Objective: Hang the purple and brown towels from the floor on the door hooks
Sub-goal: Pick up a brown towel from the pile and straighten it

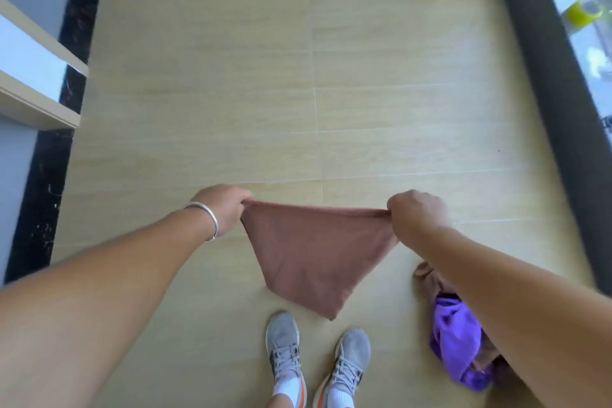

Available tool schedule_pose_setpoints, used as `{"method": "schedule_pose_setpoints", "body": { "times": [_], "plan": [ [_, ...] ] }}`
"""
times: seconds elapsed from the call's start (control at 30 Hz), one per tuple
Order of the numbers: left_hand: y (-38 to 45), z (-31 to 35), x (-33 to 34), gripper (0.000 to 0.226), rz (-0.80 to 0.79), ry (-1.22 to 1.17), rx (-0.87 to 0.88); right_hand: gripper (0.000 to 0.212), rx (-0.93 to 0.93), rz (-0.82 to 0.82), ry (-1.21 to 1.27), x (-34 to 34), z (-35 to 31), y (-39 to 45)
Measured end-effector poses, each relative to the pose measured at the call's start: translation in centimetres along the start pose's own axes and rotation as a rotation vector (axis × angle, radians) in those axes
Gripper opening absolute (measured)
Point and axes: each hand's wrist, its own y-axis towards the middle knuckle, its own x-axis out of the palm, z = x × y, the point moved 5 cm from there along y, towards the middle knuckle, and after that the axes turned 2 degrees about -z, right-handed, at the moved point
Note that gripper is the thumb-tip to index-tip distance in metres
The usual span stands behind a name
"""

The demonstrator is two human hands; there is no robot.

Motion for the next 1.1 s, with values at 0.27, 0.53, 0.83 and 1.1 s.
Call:
{"method": "schedule_pose_setpoints", "body": {
  "times": [0.27, 0.53, 0.83, 1.1],
  "plan": [
    [-4.7, 1.8, -20.3, 0.031, 0.414, -0.071, 0.004, 0.021, 0.011, 0.35, 0.048, -18.1, 3.4, -1.8],
    [-10.1, 1.9, -21.9, 0.033, 0.567, -0.044, 0.072, 0.015, -0.043, 0.46, 0.117, -19.2, 3.7, -4.1],
    [-8.6, -0.5, -2.9, 0.043, 0.276, 0.019, 0.071, 0.024, -0.157, 0.237, 0.05, -1.9, 0.3, -4.5],
    [-6.7, -1.1, 14.7, 0.038, -0.08, 0.107, 0.083, 0.028, -0.143, -0.048, 0.051, 15.0, -2.0, -5.7]
  ]
}}
